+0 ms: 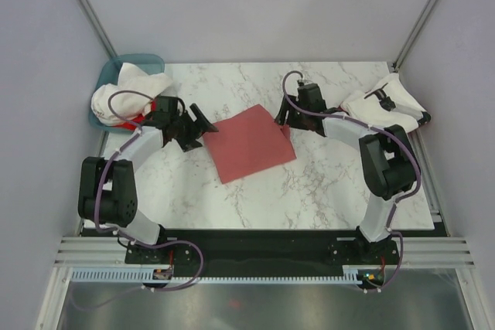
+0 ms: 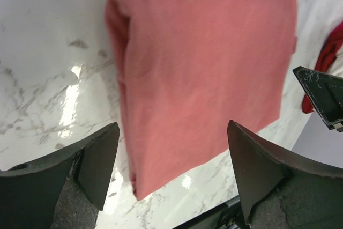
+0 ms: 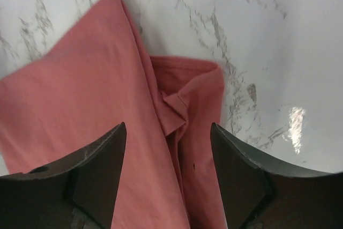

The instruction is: Fold and stack the t-shirts

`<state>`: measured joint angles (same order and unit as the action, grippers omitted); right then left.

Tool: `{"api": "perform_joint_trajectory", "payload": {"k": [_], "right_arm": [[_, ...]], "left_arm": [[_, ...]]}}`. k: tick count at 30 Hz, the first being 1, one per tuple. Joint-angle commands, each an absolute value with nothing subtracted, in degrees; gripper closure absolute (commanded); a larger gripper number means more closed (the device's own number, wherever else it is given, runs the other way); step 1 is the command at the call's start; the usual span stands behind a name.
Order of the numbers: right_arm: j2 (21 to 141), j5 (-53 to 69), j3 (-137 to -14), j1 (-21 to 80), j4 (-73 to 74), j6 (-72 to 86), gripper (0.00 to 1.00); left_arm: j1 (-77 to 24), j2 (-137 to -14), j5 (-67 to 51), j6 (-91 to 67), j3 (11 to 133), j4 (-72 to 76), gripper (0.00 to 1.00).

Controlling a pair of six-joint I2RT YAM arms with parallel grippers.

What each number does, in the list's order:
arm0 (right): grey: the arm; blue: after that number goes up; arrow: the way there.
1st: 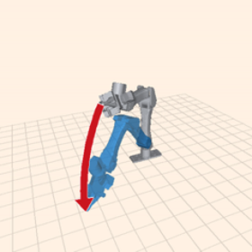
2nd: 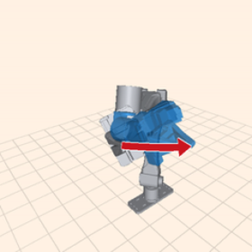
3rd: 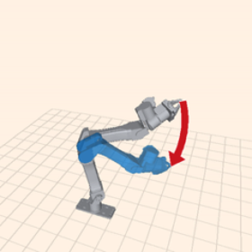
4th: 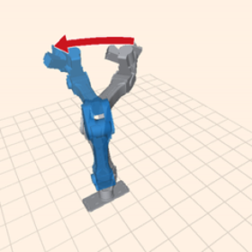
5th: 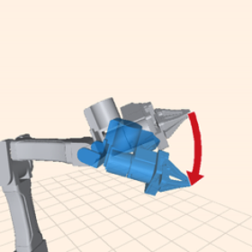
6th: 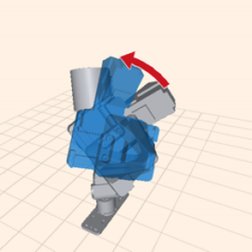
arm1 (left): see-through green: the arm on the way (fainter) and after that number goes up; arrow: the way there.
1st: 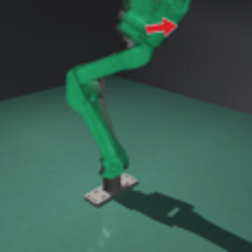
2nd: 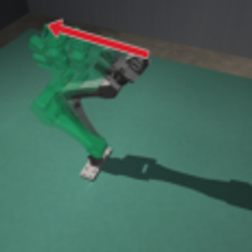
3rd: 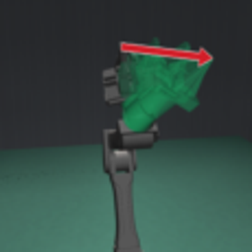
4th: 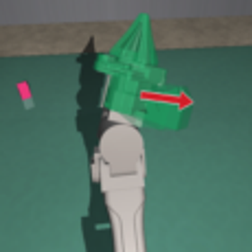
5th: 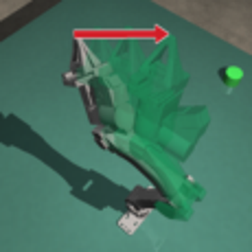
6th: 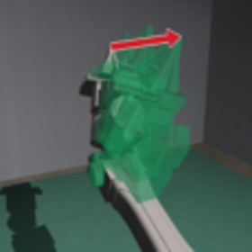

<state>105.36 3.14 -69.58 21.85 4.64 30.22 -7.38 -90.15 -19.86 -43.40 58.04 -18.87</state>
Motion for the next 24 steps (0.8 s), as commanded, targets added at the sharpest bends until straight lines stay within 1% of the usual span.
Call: {"api": "perform_joint_trajectory", "payload": {"k": [1, 3, 4, 5, 7, 9, 11, 12, 13, 14, 15, 16, 20, 22, 23, 24], "right_arm": [[107.6, 8.0, -66.1, 23.2, 1.5, 31.0, 0.29], [107.8, 6.6, -64.5, 24.5, 2.2, 31.2, 0.35], [107.8, 6.4, -64.2, 25.0, 3.7, 31.6, 0.4], [107.5, 6.3, -63.0, 25.6, 4.4, 31.7, 0.5], [105.5, 3.9, -61.3, 27.0, 6.7, 32.2, 0.61], [103.3, 2.7, -57.1, 27.6, 6.9, 32.6, 0.67], [99.3, 3.0, -53.2, 27.7, 5.8, 33.3, 0.67], [98.1, 3.1, -52.6, 27.7, 5.6, 33.5, 0.63], [96.3, 2.5, -52.4, 27.7, 6.5, 33.6, 0.54], [95.5, 1.2, -52.7, 27.7, 7.1, 33.6, 0.41], [94.8, 0.4, -54.0, 27.7, 7.7, 33.5, 0.25], [94.1, -2.6, -54.7, 27.5, 8.9, 33.5, 0.23], [96.9, -3.8, -61.9, 26.6, 10.9, 32.5, 0.23], [100.3, -4.0, -67.1, 26.3, 11.3, 30.9, 0.28], [101.5, -3.4, -70.5, 26.1, 11.3, 30.1, 0.32], [103.0, -3.3, -72.3, 25.9, 11.3, 28.7, 0.33]], "left_arm": [[-7.4, -86.1, -17.5, -41.1, 51.1, -9.9, 0.12], [-7.4, -84.3, -16.8, -41.1, 48.5, -8.4, 0.11], [-7.4, -83.8, -16.8, -41.7, 45.8, -5.2, 0.11], [-7.4, -82.8, -17.0, -42.0, 44.6, -3.6, 0.11], [-7.4, -82.7, -16.7, -42.2, 42.7, -1.2, 0.11], [-7.4, -83.0, -15.7, -41.9, 42.7, -0.5, 0.11], [-7.4, -83.5, -15.6, -42.0, 42.5, 2.1, 0.11], [-7.5, -84.4, -15.3, -42.4, 43.1, 2.5, 0.11], [-7.4, -85.0, -15.3, -42.5, 43.4, 2.8, 0.11], [-7.4, -85.8, -15.5, -42.5, 43.9, 3.5, 0.11], [-7.4, -86.6, -15.2, -42.4, 45.2, 3.4, 0.11], [-7.4, -88.1, -14.9, -42.4, 45.9, 3.3, 0.11], [-7.4, -91.5, -14.9, -41.6, 48.3, 4.4, 0.1], [-7.4, -93.9, -15.7, -41.3, 49.0, 6.9, 0.11], [-7.4, -94.7, -16.3, -41.1, 49.2, 7.5, 0.13], [-7.4, -95.6, -16.4, -40.6, 50.2, 8.1, 0.15]]}}
